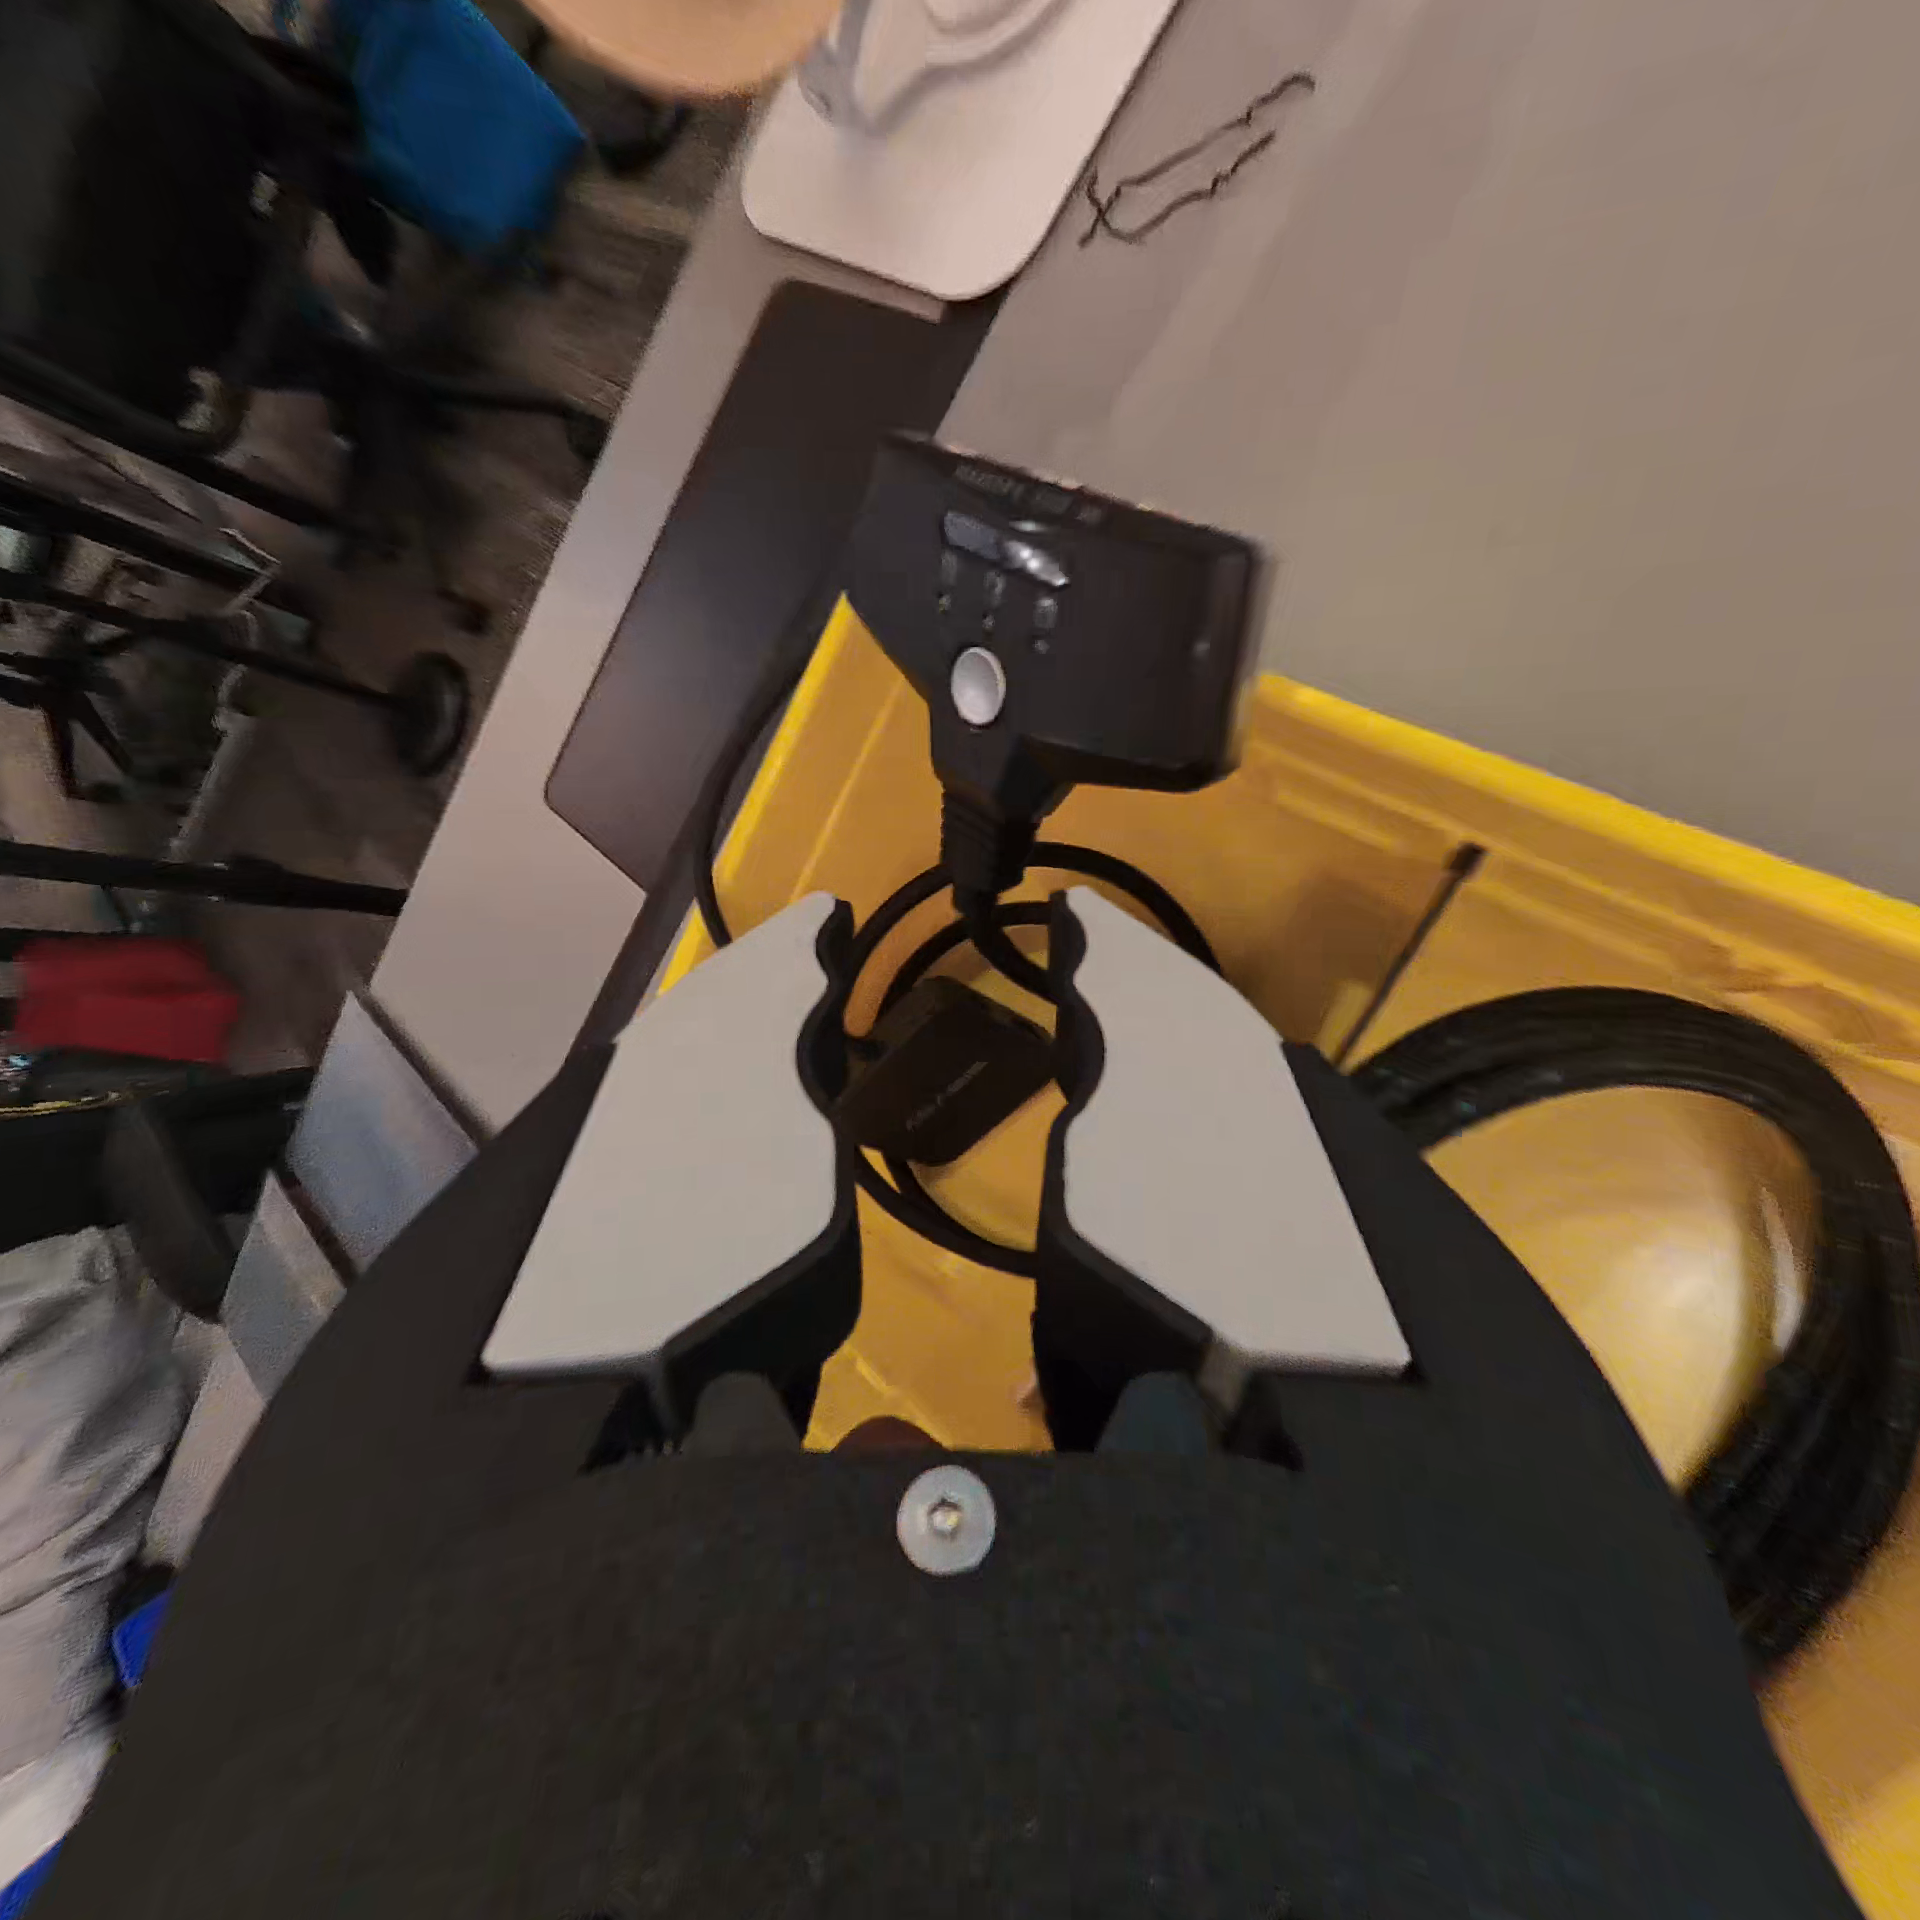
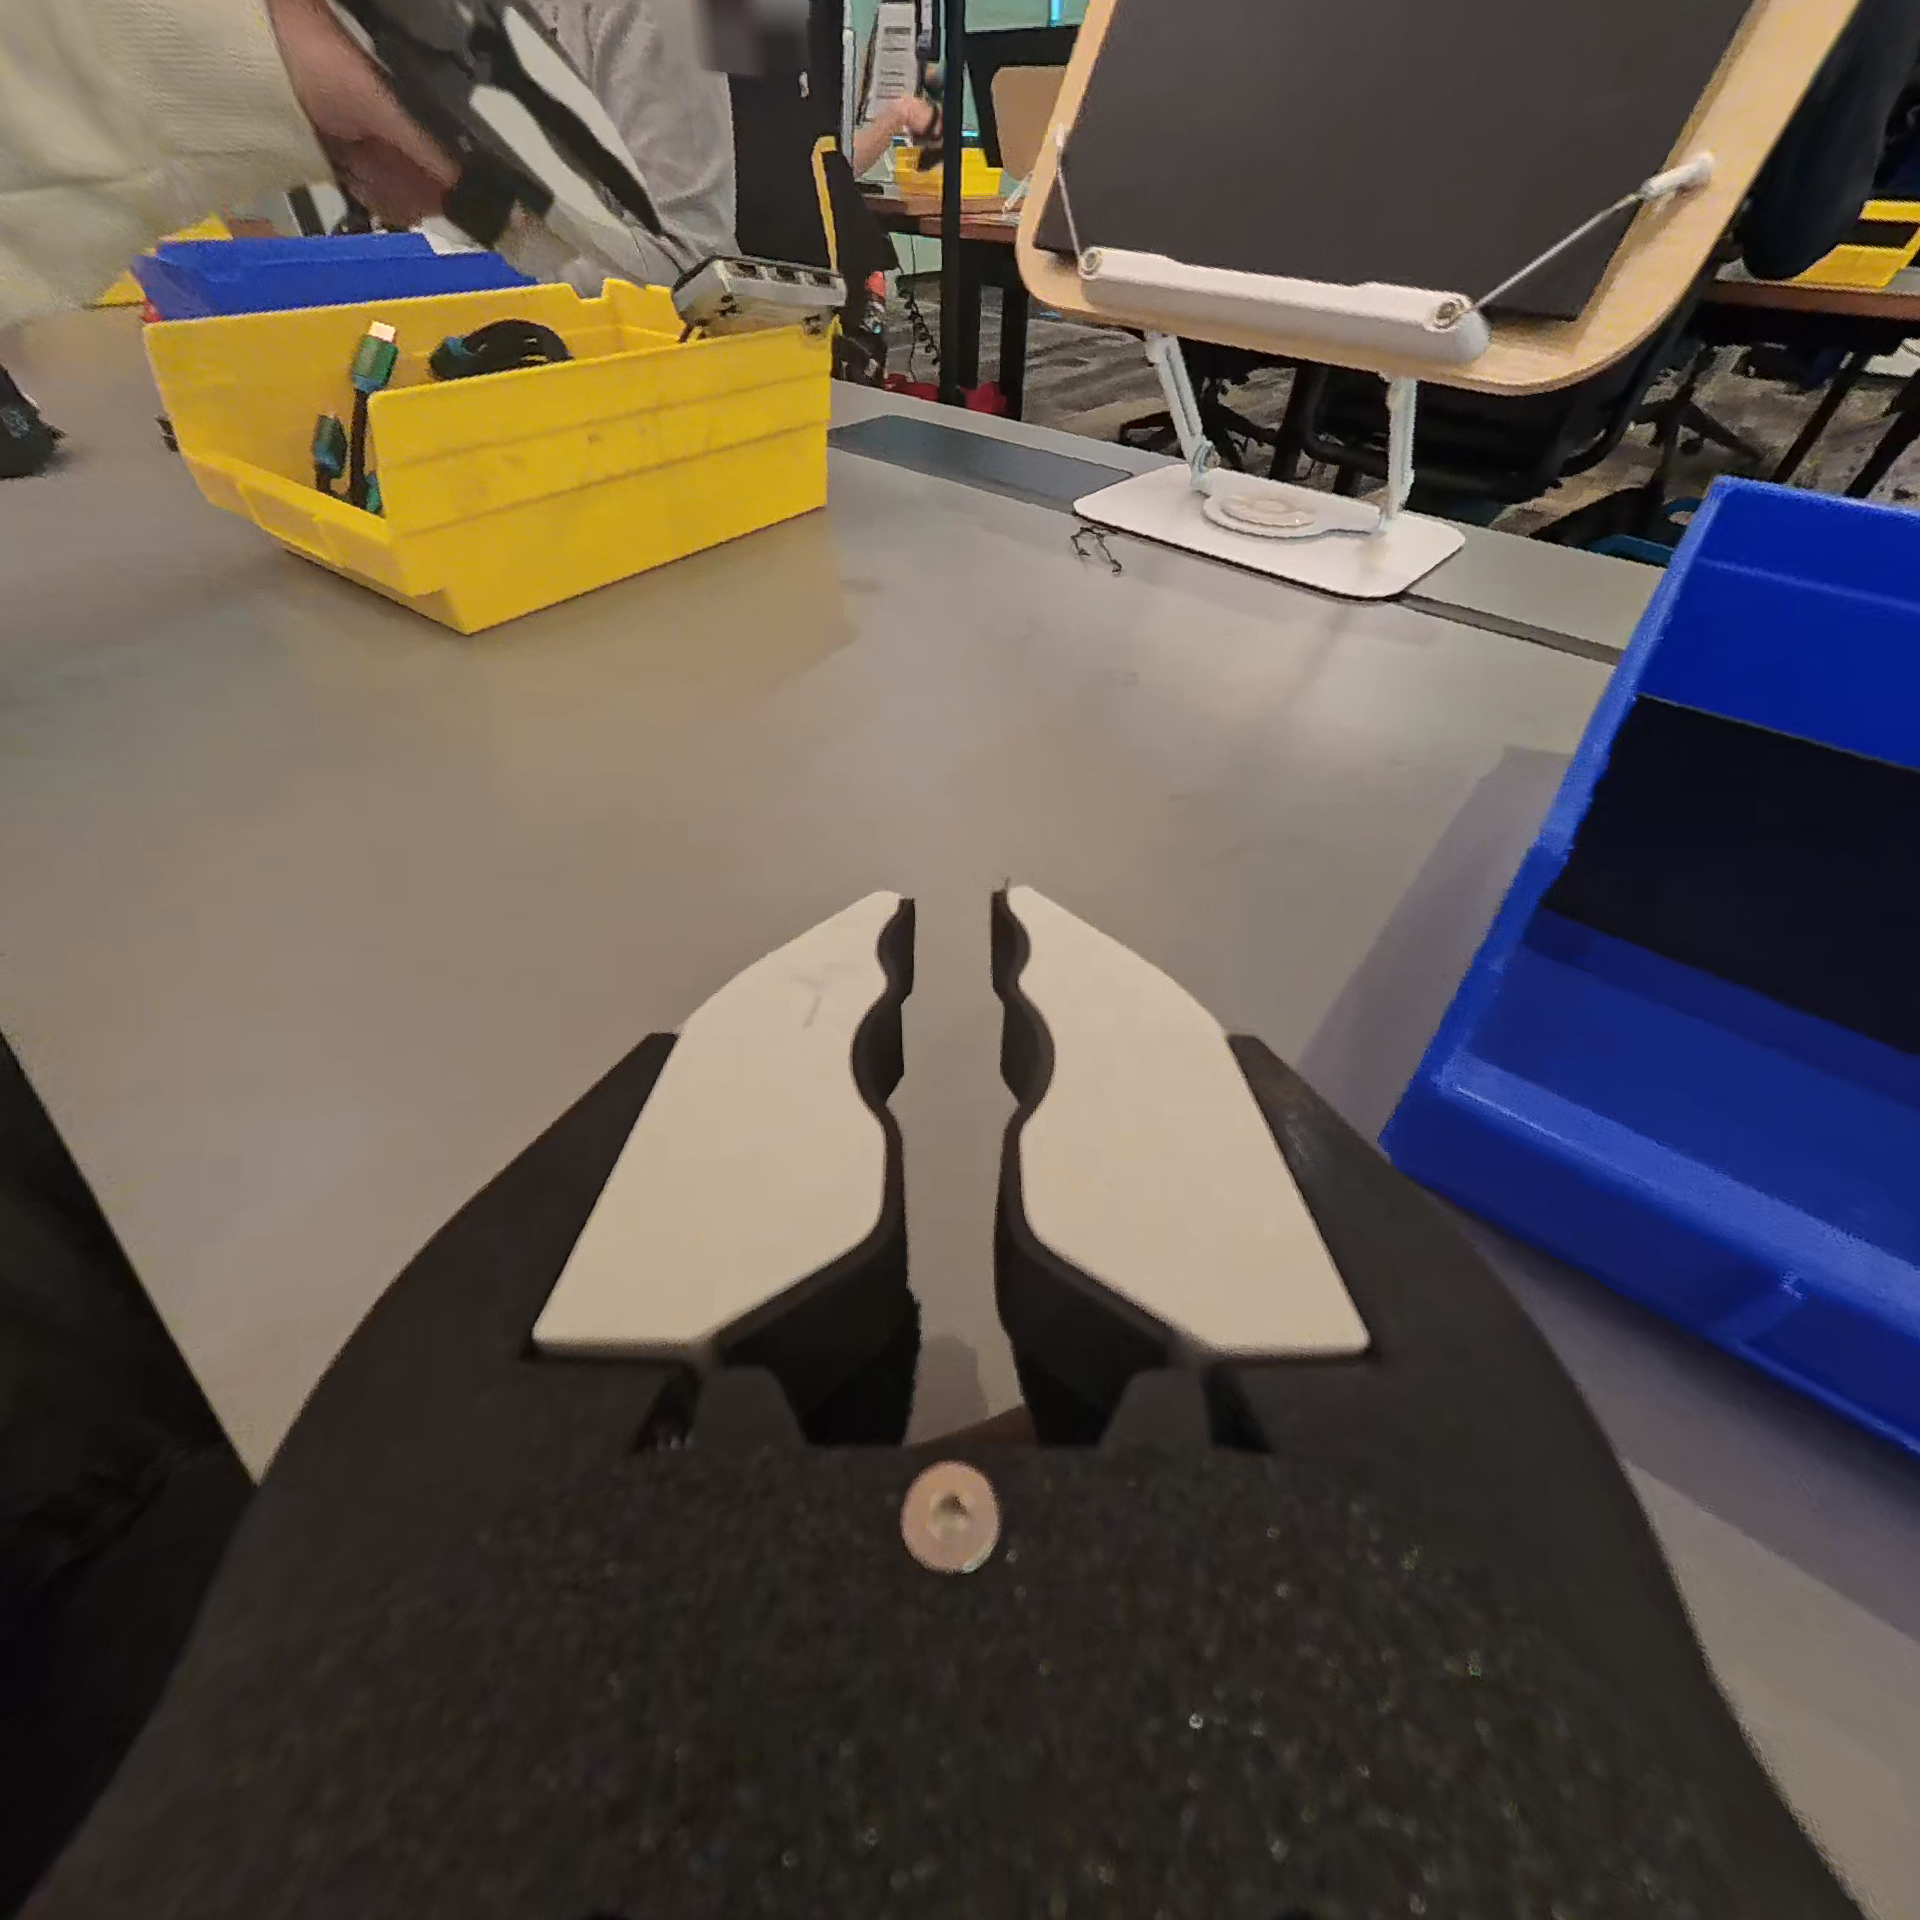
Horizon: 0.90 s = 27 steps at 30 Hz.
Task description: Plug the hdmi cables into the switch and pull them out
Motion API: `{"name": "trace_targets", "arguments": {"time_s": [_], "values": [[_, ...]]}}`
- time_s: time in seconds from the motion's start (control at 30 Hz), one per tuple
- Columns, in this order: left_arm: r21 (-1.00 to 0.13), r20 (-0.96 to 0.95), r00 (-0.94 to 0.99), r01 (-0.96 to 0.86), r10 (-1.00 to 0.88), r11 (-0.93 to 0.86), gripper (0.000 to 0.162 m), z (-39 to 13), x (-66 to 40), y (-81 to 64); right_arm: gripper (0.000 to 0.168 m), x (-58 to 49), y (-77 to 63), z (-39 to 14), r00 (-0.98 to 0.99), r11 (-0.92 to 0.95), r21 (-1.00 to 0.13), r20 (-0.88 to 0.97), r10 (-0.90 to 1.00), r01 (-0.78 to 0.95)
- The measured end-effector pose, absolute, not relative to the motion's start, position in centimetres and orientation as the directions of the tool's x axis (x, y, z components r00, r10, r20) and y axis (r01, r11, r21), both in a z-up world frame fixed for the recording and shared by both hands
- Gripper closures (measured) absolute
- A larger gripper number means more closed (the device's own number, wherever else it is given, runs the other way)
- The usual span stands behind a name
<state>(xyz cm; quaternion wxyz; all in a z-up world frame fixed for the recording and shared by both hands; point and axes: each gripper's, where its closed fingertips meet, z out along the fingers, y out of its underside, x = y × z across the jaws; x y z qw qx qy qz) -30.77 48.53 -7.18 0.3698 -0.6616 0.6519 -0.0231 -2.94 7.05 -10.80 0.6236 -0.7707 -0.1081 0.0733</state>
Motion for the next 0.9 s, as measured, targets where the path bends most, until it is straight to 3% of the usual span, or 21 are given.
{"name": "trace_targets", "arguments": {"time_s": [0.17,0.47,0.73,0.9], "values": [[-0.366,-0.46,0.021,-0.916,-0.888,0.168,0.124,-11.7,-30.3,50.6,0.154,-1.9,6.7,-10.7,0.972,-0.2,-0.98,-0.058,0.23,-0.011],[-0.357,-0.495,-0.019,-0.907,-0.869,0.223,0.14,-12.3,-28.5,51.2,0.154,-1.8,6.7,-10.7,0.969,-0.209,-0.977,-0.084,0.231,-0.035],[-0.564,-0.609,0.163,-0.777,-0.776,0.279,0.141,2.5,-30.1,50.9,0.154,-2.9,6.2,-9.9,0.96,-0.18,-0.983,-0.078,0.267,-0.03],[-0.56,-0.683,0.212,-0.766,-0.699,0.316,0.14,11.1,-32.5,50.1,0.152,-3.5,5.7,-9.2,0.956,-0.168,-0.986,-0.061,0.289,-0.013]]}}
